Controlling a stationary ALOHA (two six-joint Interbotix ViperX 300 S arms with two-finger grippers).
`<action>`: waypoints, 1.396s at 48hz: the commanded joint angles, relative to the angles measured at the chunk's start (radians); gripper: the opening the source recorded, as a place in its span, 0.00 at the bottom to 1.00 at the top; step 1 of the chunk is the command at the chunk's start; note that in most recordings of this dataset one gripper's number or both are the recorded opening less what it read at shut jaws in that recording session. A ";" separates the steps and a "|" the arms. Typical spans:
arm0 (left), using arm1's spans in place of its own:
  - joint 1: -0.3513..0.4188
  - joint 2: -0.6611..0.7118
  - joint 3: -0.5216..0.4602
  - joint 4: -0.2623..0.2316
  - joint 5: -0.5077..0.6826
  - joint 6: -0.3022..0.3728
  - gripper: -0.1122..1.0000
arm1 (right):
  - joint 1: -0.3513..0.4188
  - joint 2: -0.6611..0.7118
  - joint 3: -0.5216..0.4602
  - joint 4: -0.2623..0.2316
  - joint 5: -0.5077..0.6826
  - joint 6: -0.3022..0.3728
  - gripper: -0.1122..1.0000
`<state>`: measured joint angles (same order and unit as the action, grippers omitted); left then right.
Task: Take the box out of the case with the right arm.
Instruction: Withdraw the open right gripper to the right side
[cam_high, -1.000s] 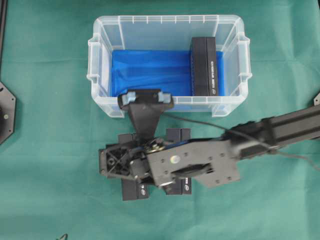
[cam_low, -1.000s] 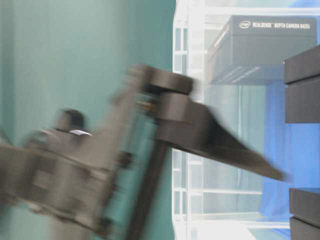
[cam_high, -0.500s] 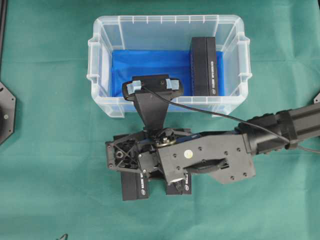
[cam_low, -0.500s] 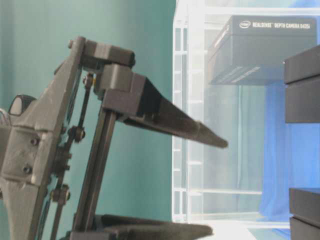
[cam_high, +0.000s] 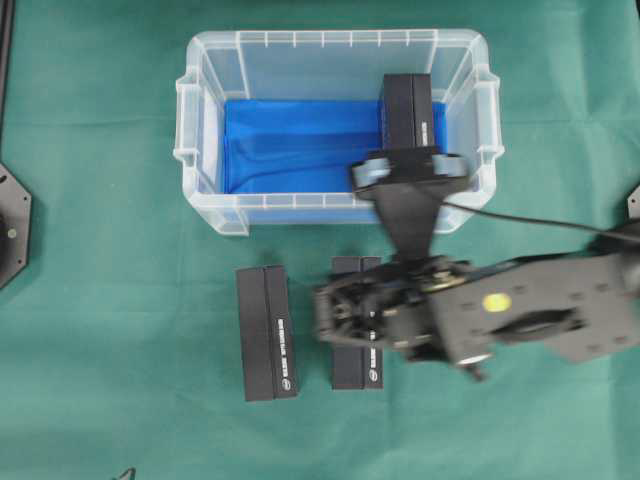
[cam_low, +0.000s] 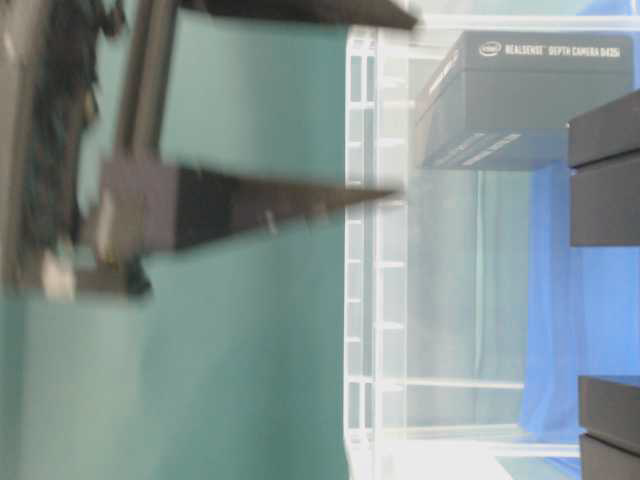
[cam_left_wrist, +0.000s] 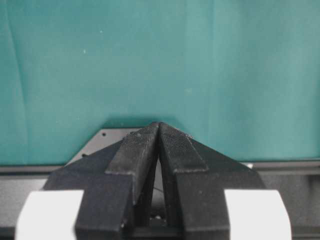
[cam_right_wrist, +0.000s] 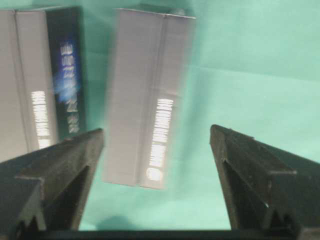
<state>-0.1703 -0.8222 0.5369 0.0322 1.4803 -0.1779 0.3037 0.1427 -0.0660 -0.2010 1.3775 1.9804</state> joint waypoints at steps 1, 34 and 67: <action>0.000 0.006 -0.009 -0.002 -0.005 0.000 0.10 | 0.023 -0.101 0.069 -0.005 -0.003 0.023 0.85; 0.002 0.006 0.000 -0.002 -0.003 0.003 0.10 | 0.092 -0.413 0.417 -0.009 -0.006 0.080 0.85; 0.003 0.009 0.000 -0.002 -0.003 0.002 0.10 | 0.072 -0.508 0.497 -0.110 -0.005 0.061 0.85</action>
<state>-0.1703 -0.8176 0.5446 0.0322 1.4803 -0.1749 0.4019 -0.3451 0.4372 -0.2807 1.3760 2.0494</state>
